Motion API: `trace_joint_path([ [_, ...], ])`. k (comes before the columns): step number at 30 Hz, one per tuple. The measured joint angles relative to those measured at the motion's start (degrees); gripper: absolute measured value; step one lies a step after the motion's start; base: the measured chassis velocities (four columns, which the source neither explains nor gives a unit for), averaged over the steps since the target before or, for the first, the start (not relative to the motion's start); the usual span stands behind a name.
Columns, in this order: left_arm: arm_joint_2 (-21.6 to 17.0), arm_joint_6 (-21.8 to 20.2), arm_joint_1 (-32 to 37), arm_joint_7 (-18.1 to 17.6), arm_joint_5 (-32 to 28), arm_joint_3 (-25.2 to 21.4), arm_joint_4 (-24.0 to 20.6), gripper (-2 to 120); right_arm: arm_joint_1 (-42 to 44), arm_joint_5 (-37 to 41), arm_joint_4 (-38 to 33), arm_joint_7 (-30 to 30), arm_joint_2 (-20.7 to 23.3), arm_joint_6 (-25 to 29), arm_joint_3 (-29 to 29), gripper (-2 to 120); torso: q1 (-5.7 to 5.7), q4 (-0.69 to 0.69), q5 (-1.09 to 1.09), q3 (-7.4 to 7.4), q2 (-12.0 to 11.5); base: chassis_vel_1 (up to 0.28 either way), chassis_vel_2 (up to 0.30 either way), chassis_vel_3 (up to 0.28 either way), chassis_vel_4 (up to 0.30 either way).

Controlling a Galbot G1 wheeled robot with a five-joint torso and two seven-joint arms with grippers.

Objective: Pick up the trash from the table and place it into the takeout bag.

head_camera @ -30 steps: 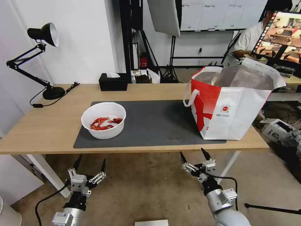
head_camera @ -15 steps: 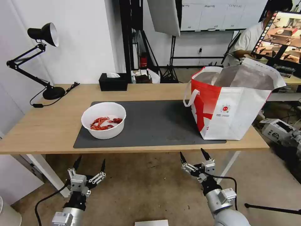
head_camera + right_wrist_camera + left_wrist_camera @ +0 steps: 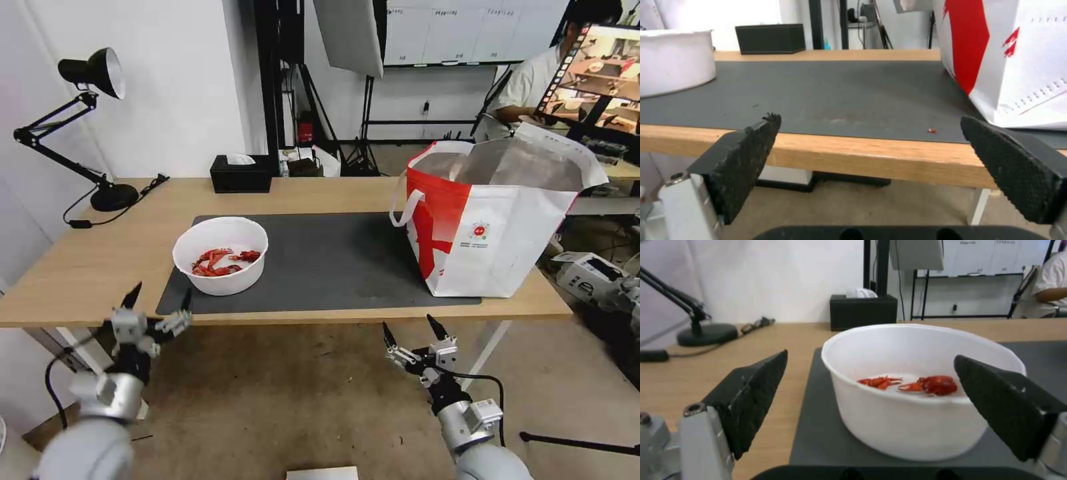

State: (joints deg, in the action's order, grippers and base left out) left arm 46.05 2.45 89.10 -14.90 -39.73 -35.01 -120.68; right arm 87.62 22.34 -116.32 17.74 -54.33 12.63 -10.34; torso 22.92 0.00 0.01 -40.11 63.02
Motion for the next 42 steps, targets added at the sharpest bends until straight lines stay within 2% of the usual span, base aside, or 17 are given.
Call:
trace_joint_path([
  [1, 0.00, 0.00, 0.00, 0.00, 0.00, 0.00, 0.00, 100, 0.00, 0.00, 0.00, 0.00, 0.00, 0.00, 0.00, 100, 0.00, 0.00, 0.00, 0.00, 0.00, 0.000, 0.000, 0.000, 0.000],
  [4, -5.78, -7.68, -6.12, -1.23, -12.61, 1.53, 1.07, 100, -0.01, 0.01, -0.01, -0.01, 0.00, 0.00, 0.00, 100, 0.00, 0.01, -0.01, 0.00, 0.00, 0.000, 0.000, 0.000, 0.000],
  [5, -5.78, -7.68, -6.12, -1.23, -12.61, 1.53, 1.07, 100, -0.01, 0.01, -0.01, -0.01, 0.00, 0.00, 0.00, 100, 0.00, 0.01, -0.01, 0.00, 0.00, 0.000, 0.000, 0.000, 0.000],
  [8, -10.57, -15.63, -14.24, -1.29, -24.39, 3.93, 4.08, 100, -0.01, 0.02, -0.02, -0.01, 0.00, 0.00, 0.00, 100, 0.00, 0.01, 0.01, 0.00, 0.00, 0.000, 0.000, 0.000, 0.000],
  [9, -10.57, -15.63, -14.24, -1.29, -24.39, 3.93, 4.08, 100, -0.01, 0.02, -0.02, -0.01, 0.00, 0.00, 0.00, 100, 0.00, 0.01, 0.01, 0.00, 0.00, 0.000, 0.000, 0.000, 0.000],
  [12, -14.35, -22.69, -20.53, -1.23, -34.11, 4.85, 7.12, 100, -0.02, 0.03, -0.03, -0.01, 0.00, 0.00, 0.00, 100, 0.01, -0.01, -0.01, -0.01, 0.00, 0.000, 0.000, 0.000, 0.000],
  [13, -14.35, -22.69, -20.53, -1.23, -34.11, 4.85, 7.12, 100, -0.02, 0.03, -0.03, -0.01, 0.00, 0.00, 0.00, 100, 0.01, -0.01, -0.01, -0.01, 0.00, 0.000, 0.000, 0.000, 0.000],
  [16, -16.62, -28.56, -25.63, -1.28, -41.99, 6.33, 10.54, 100, -0.02, 0.03, -0.03, -0.02, 0.00, 0.00, 0.00, 100, 0.00, 0.02, -0.01, 0.00, 0.00, 0.000, 0.000, 0.000, 0.000],
  [17, -16.62, -28.56, -25.63, -1.28, -41.99, 6.33, 10.54, 100, -0.02, 0.03, -0.03, -0.02, 0.00, 0.00, 0.00, 100, 0.00, 0.02, -0.01, 0.00, 0.00, 0.000, 0.000, 0.000, 0.000],
  [20, -17.23, -33.77, -29.77, -1.29, -44.73, 8.93, 13.99, 100, -0.02, 0.03, -0.03, -0.02, 0.01, 0.00, 0.00, 100, 0.00, 0.00, 0.00, -0.01, 0.00, 0.000, 0.000, 0.000, 0.000],
  [23, -16.99, -36.16, -31.88, -1.29, -46.33, 10.43, 16.27, 100, -0.02, 0.03, -0.04, -0.02, 0.01, 0.00, 0.00, 100, 0.00, 0.00, 0.00, 0.00, 0.00, 0.000, 0.000, 0.000, 0.000],
  [26, -16.33, -36.73, -32.75, -1.28, -47.02, 11.29, 17.72, 100, -0.02, 0.03, -0.04, -0.02, 0.00, 0.00, 0.00, 100, 0.00, 0.01, 0.01, 0.00, 0.00, 0.000, 0.000, 0.000, 0.000],
  [31, -15.61, -36.80, -33.77, -1.27, -47.18, 12.60, 18.94, 100, -0.02, 0.03, -0.04, -0.02, 0.00, 0.00, 0.00, 100, 0.00, 0.01, 0.00, 0.00, 0.00, 0.000, 0.000, 0.000, 0.000],
  [34, -14.24, -36.81, -36.69, -2.20, -47.92, 15.54, 20.75, 100, -0.02, 0.03, -0.04, -0.02, 0.00, 0.00, 0.00, 100, 0.00, 0.00, 0.00, 0.00, 0.00, 0.000, 0.000, 0.000, 0.000],
  [42, -12.74, -36.80, -39.76, -3.57, -48.65, 18.36, 22.53, 100, -0.03, 0.03, -0.04, -0.03, 0.01, 0.00, 0.00, 100, 0.00, 0.00, -0.01, 0.00, 0.00, 0.000, 0.000, 0.000, 0.000],
])
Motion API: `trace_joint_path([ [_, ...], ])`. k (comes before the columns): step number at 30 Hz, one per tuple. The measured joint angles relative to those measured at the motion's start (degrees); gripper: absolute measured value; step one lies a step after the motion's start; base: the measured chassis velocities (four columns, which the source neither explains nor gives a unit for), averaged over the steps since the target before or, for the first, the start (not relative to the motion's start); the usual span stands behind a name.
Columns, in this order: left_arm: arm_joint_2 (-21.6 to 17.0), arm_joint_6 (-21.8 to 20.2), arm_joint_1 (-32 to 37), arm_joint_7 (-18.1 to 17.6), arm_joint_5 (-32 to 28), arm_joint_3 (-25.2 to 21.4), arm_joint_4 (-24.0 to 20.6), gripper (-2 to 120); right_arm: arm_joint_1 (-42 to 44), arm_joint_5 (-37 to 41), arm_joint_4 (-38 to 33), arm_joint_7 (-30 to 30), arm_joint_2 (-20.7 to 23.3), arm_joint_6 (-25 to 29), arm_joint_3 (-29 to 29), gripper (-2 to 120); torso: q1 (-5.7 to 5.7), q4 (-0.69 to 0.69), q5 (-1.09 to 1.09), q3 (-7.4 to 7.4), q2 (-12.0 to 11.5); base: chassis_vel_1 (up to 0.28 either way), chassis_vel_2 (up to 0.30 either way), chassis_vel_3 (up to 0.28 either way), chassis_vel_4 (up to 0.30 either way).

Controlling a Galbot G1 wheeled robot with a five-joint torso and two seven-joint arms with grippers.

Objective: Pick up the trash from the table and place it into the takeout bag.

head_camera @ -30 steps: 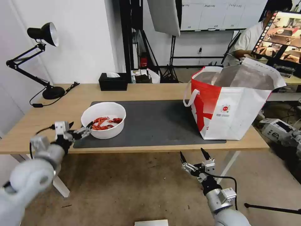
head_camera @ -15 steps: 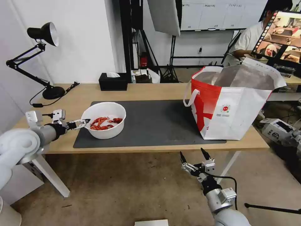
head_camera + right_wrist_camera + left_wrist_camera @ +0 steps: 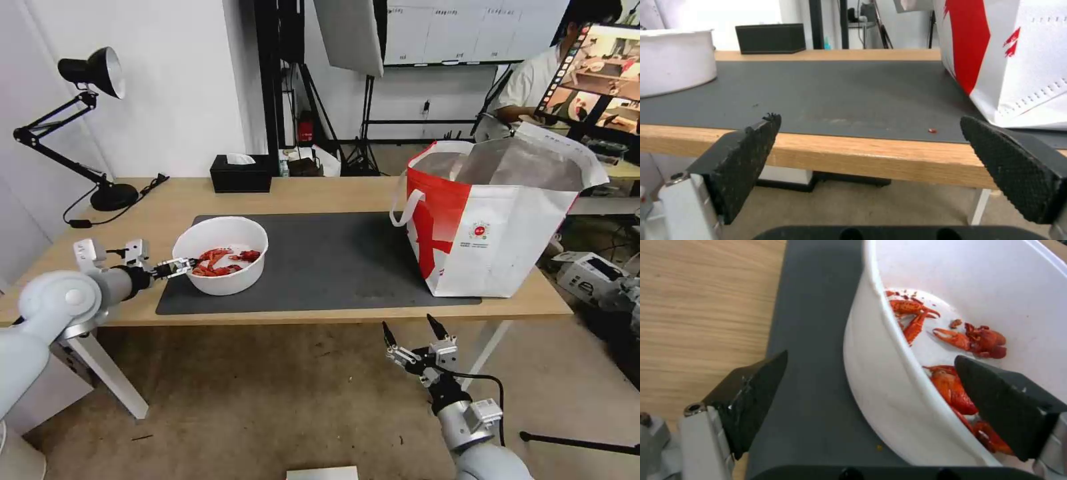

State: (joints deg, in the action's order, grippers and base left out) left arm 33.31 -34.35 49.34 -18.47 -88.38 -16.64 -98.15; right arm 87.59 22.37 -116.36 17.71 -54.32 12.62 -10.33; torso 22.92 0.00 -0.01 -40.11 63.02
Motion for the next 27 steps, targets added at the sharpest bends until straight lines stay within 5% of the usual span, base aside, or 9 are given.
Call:
trace_joint_path([
  [7, 0.34, 0.20, -1.15, -0.91, -0.70, 0.79, 0.37, 83, 0.00, 0.00, 0.00, 0.00, 0.00, 0.00, 0.00, 100, 0.00, 0.00, 0.00, 0.00, 0.00, 0.000, 0.000, 0.000, 0.000],
  [27, 0.27, 1.87, 0.39, -2.39, -1.14, -0.06, -0.68, 12, 0.00, 0.00, 0.00, 0.00, 0.00, 0.00, 0.00, 100, -0.01, 0.00, 0.02, 0.00, 0.01, 0.000, 0.000, 0.000, 0.000],
])
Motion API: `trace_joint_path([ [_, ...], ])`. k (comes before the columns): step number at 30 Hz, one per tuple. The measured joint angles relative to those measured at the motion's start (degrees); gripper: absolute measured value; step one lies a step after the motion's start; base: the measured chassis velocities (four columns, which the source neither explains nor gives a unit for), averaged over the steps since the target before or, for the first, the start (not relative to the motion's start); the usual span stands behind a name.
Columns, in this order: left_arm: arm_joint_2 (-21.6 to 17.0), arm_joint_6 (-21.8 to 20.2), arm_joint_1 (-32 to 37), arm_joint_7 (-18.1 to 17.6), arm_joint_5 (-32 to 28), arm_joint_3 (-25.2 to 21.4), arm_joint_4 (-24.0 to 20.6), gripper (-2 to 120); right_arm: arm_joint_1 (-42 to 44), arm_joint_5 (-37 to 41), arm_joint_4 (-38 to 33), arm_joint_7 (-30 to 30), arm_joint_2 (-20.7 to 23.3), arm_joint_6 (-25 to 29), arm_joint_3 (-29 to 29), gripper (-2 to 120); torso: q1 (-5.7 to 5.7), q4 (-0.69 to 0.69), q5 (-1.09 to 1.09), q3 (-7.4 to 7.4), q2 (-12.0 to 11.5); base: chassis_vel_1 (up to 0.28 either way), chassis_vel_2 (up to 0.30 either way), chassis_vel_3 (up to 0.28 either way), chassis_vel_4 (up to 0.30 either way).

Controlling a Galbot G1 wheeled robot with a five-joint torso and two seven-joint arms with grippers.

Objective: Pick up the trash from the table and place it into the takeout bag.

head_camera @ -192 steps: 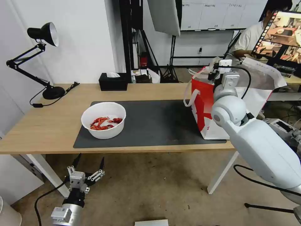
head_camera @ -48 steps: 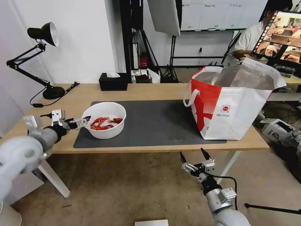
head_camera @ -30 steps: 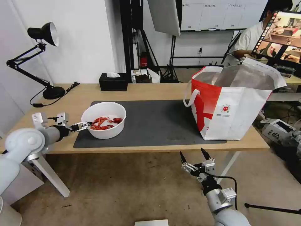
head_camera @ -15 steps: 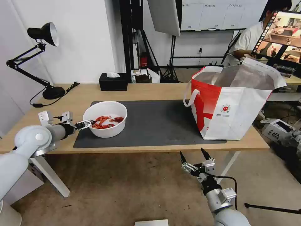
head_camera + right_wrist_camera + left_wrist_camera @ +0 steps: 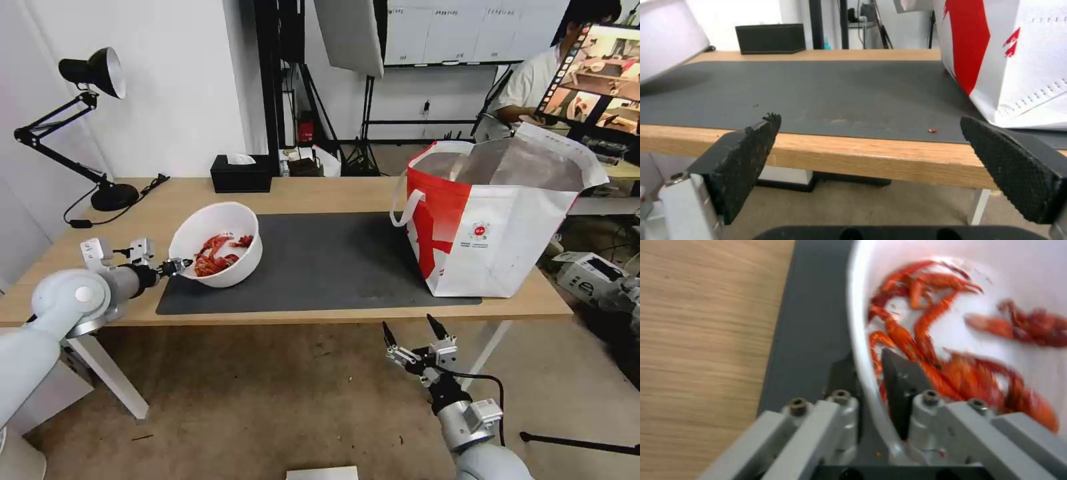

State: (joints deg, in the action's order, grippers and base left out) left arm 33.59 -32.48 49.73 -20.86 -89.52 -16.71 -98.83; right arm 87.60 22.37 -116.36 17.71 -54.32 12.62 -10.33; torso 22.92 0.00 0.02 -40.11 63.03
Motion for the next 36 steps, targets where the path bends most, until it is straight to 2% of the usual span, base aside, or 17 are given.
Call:
trace_joint_path([
  [1, 0.00, 0.00, 0.00, 0.00, 0.00, 0.00, 0.00, 12, 0.00, 0.00, 0.00, 0.00, 0.00, 0.00, 0.00, 100, 0.00, 0.00, 0.00, 0.00, 0.00, 0.000, 0.000, 0.000, 0.000],
  [2, -0.04, 0.21, 0.29, -0.08, -0.02, -0.44, -0.21, 5, 0.00, 0.00, 0.00, 0.00, 0.00, 0.00, 0.00, 100, 0.00, 0.00, 0.00, 0.00, 0.00, 0.000, 0.000, 0.000, 0.000],
  [4, -0.21, 0.72, 0.89, -0.29, -0.10, -1.42, -0.84, 0, 0.00, 0.00, 0.00, 0.00, 0.00, 0.00, 0.00, 100, 0.00, 0.00, -0.01, 0.00, 0.00, 0.000, 0.000, 0.000, 0.000],
  [7, -0.37, 1.22, 1.55, -0.81, -0.14, -2.27, -1.51, 0, 0.00, 0.00, 0.00, 0.00, -0.01, 0.00, 0.00, 100, 0.00, 0.00, -0.02, 0.00, 0.00, 0.000, 0.000, 0.000, 0.000],
  [13, -0.55, 5.46, 3.76, -2.08, 1.44, -4.08, -4.23, 0, 0.00, 0.00, 0.00, 0.00, 0.00, 0.00, 0.00, 100, 0.00, 0.00, -0.02, 0.00, 0.00, 0.000, 0.000, 0.000, 0.000],
  [14, -0.52, 6.93, 3.97, -2.09, 2.63, -4.12, -4.60, 0, 0.00, 0.00, 0.00, 0.00, 0.00, 0.00, 0.00, 100, 0.00, 0.00, -0.01, 0.00, 0.00, 0.000, 0.000, 0.000, 0.000],
  [15, -0.29, 10.56, 4.27, -2.18, 5.51, -4.18, -5.66, 0, 0.00, 0.00, 0.00, 0.00, 0.00, 0.00, 0.00, 100, 0.00, 0.01, -0.02, 0.00, 0.00, 0.000, 0.000, 0.000, 0.000],
  [17, 0.19, 13.87, 4.31, -3.40, 9.32, -4.18, -7.27, 0, 0.00, 0.00, 0.00, 0.00, 0.00, 0.00, 0.00, 100, 0.00, 0.00, -0.02, 0.00, 0.00, 0.000, 0.000, 0.000, 0.000],
  [22, 0.80, 16.71, 4.31, -5.37, 13.29, -3.95, -8.50, 0, 0.00, 0.00, 0.00, 0.00, 0.00, 0.00, 0.00, 100, 0.00, 0.00, -0.02, 0.00, 0.00, 0.000, 0.000, 0.000, 0.000],
  [23, 1.44, 19.24, 4.39, -6.98, 16.18, -3.80, -9.35, 0, 0.00, 0.00, 0.00, 0.00, 0.00, 0.00, 0.00, 100, 0.00, 0.00, -0.02, 0.00, -0.01, 0.000, 0.000, 0.000, 0.000],
  [24, 1.53, 19.83, 4.45, -7.16, 16.91, -3.76, -9.44, 0, 0.00, 0.00, 0.00, 0.00, 0.00, 0.00, 0.00, 100, 0.00, 0.00, -0.02, 0.00, 0.00, 0.000, 0.000, 0.000, 0.000],
  [25, 1.82, 22.20, 4.93, -7.40, 20.42, -3.63, -9.67, 0, 0.00, 0.00, 0.00, 0.00, 0.00, 0.00, 0.00, 100, 0.00, 0.00, -0.02, 0.00, 0.00, 0.000, 0.000, 0.000, 0.000],
  [28, 2.29, 24.13, 5.45, -8.75, 23.79, -3.61, -10.02, 0, 0.00, 0.00, 0.00, 0.00, 0.00, 0.00, 0.00, 100, 0.00, 0.00, -0.02, 0.00, -0.01, 0.000, 0.000, 0.000, 0.000],
  [36, 1.48, 22.83, 5.49, -9.00, 22.30, -3.92, -11.25, 0, 0.00, 0.00, 0.00, 0.00, 0.00, 0.00, 0.00, 100, 0.00, 0.01, -0.02, 0.00, -0.01, 0.000, 0.000, 0.000, 0.000],
])
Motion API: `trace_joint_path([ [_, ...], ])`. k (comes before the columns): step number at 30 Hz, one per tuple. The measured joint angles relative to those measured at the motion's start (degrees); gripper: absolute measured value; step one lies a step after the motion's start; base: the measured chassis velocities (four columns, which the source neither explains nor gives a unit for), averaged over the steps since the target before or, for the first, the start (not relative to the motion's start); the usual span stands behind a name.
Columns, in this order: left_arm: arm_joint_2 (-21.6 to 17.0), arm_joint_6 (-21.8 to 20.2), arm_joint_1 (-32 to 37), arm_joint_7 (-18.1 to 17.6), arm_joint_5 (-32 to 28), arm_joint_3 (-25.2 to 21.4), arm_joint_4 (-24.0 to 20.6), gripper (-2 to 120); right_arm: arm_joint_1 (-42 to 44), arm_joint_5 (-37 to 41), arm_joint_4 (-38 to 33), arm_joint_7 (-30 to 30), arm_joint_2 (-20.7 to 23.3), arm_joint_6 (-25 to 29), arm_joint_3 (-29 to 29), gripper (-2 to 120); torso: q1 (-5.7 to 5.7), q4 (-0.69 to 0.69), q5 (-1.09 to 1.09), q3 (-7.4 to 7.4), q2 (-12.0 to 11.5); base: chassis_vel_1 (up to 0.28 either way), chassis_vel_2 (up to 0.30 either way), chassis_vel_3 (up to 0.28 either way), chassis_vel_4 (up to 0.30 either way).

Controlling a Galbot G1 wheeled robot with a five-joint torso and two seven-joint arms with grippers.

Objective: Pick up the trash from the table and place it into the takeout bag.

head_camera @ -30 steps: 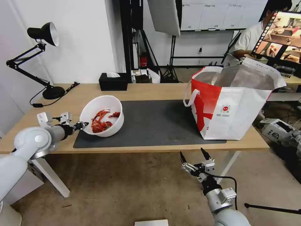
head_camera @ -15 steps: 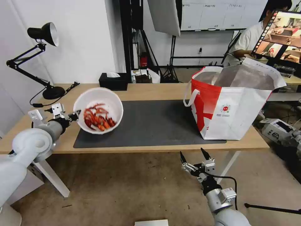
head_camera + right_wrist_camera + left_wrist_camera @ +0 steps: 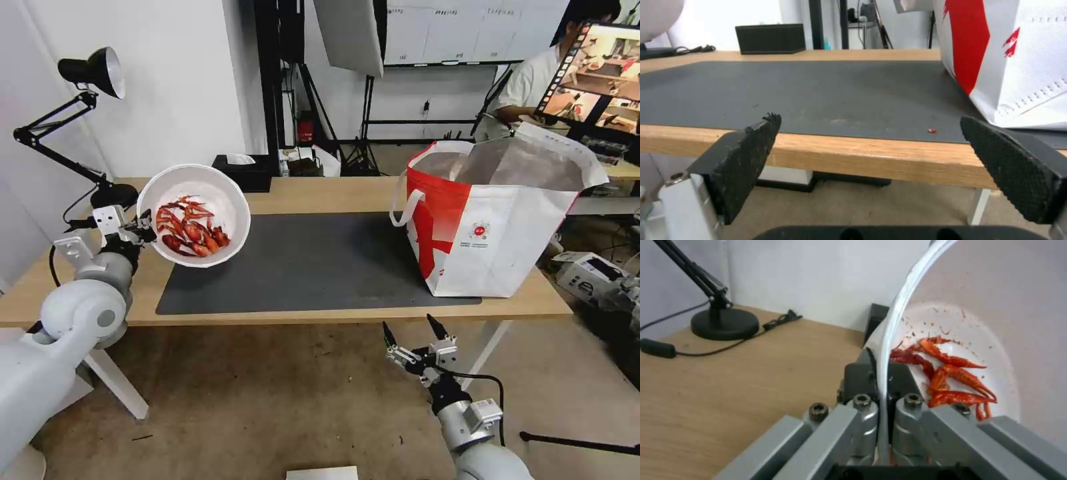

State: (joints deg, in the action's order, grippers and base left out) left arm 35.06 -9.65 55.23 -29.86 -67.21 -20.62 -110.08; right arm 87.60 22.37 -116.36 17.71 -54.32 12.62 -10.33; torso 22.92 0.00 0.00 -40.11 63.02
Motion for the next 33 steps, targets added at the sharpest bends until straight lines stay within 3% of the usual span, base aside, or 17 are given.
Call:
trace_joint_path([
  [8, 0.18, -2.61, -4.95, -0.08, -1.71, 3.99, -0.65, 0, 0.00, 0.00, 0.00, 0.00, 0.00, 0.00, 0.00, 100, 0.00, 0.00, 0.00, 0.00, 0.00, 0.000, 0.000, 0.000, 0.000],
  [12, 1.08, -3.70, -13.29, -0.99, -3.82, 10.44, -0.51, 0, 0.00, 0.00, 0.00, 0.00, 0.00, 0.00, 0.00, 100, 0.00, 0.00, 0.00, 0.00, 0.00, 0.000, 0.000, 0.000, 0.000],
  [14, 2.12, -4.59, -20.28, -2.90, -5.69, 16.07, 0.44, 0, -0.01, 0.00, 0.00, 0.00, 0.00, 0.00, 0.00, 100, 0.00, -0.01, -0.01, 0.00, 0.00, 0.000, 0.000, 0.000, 0.000],
  [15, 2.12, -4.59, -20.28, -2.90, -5.69, 16.07, 0.44, 0, -0.01, 0.00, 0.00, 0.00, 0.00, 0.00, 0.00, 100, 0.00, -0.01, -0.01, 0.00, 0.00, 0.000, 0.000, 0.000, 0.000],
  [18, 3.54, -5.33, -29.49, -3.87, -7.34, 24.35, 2.81, 0, -0.01, 0.00, 0.00, 0.00, 0.00, 0.00, 0.00, 100, 0.01, 0.00, 0.00, 0.00, 0.00, 0.000, 0.000, 0.000, 0.000],
  [19, 3.54, -5.33, -29.49, -3.87, -7.34, 24.35, 2.81, 0, -0.01, 0.00, 0.00, 0.00, 0.00, 0.00, 0.00, 100, 0.01, 0.00, 0.00, 0.00, 0.00, 0.000, 0.000, 0.000, 0.000],
  [22, 5.74, -5.54, -37.90, -5.68, -9.73, 31.16, 5.36, 0, 0.00, 0.00, 0.00, 0.00, 0.00, 0.00, 0.00, 100, 0.01, -0.02, -0.01, 0.00, 0.00, 0.000, 0.000, 0.000, 0.000],
  [30, 11.31, -5.87, -46.98, -7.61, -12.69, 37.45, 9.59, 0, 0.00, 0.00, 0.00, 0.00, 0.00, 0.00, 0.00, 100, 0.01, 0.00, 0.00, 0.00, 0.00, 0.000, 0.000, 0.000, 0.000],
  [33, 16.57, -6.04, -52.00, -8.74, -13.65, 40.42, 12.69, 0, -0.01, 0.00, 0.00, 0.00, 0.01, 0.00, 0.00, 100, 0.01, 0.00, -0.01, 0.00, -0.01, 0.000, 0.000, 0.000, 0.000],
])
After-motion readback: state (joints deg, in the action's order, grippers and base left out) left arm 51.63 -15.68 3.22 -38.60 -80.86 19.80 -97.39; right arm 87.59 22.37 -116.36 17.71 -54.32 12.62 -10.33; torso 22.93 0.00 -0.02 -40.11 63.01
